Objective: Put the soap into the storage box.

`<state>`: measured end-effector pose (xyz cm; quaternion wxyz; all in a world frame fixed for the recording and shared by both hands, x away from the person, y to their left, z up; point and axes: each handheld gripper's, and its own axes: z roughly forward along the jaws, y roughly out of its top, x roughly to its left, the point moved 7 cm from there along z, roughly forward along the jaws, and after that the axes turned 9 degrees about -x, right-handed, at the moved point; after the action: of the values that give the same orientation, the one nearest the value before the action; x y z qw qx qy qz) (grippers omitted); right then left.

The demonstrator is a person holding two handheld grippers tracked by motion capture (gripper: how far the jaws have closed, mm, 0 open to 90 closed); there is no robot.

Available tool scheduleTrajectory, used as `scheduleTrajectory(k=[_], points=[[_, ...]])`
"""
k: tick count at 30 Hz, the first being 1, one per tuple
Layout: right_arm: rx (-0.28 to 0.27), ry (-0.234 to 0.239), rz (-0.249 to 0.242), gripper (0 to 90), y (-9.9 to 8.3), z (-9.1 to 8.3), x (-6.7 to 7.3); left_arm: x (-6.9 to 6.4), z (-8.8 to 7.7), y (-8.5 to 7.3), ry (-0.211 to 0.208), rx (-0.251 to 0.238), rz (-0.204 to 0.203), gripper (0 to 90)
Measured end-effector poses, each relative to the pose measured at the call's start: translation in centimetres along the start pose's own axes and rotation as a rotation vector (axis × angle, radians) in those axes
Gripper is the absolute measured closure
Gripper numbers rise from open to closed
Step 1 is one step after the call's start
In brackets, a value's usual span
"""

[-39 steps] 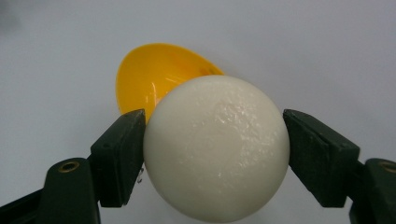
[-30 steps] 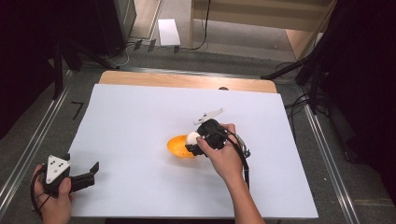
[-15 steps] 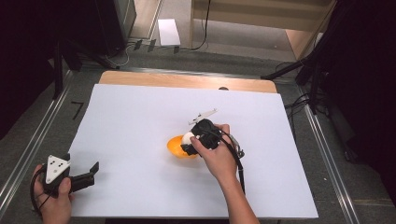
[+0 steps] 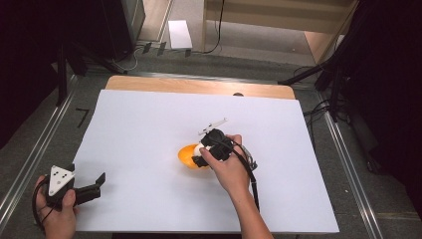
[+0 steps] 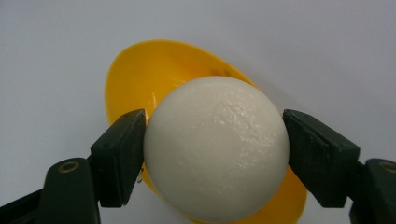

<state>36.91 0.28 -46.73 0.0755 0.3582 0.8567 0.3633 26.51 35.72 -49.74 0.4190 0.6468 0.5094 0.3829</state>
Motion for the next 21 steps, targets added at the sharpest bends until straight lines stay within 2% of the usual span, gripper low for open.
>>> scheduleTrajectory(k=[6, 9, 16, 17, 20, 21], points=[[0.004, -0.005, 0.014, 25.1, 0.0, 0.2, 0.1, 0.0, 0.0, 0.0, 0.0, 0.001, -0.001, 1.3], [-0.001, 0.017, 0.039, 26.1, 0.1, 0.1, 0.2, 0.0, 0.0, 0.0, 0.0, 0.002, 0.0, 1.3], [-0.019, 0.016, 0.041, 18.2, 0.0, -0.3, 0.0, 0.0, 0.0, 0.0, -0.002, 0.002, -0.001, 1.3], [-0.036, 0.027, 0.044, 14.3, 0.0, -0.5, -0.1, 0.0, 0.0, 0.0, -0.002, 0.002, -0.001, 1.3], [-0.048, 0.023, 0.043, 13.5, -0.1, -0.8, -0.2, 0.0, 0.0, 0.0, -0.003, 0.002, -0.001, 1.3], [-0.056, 0.023, 0.028, 10.7, -0.2, -1.1, -0.3, 0.0, 0.0, 0.0, -0.002, 0.003, -0.001, 1.3]])
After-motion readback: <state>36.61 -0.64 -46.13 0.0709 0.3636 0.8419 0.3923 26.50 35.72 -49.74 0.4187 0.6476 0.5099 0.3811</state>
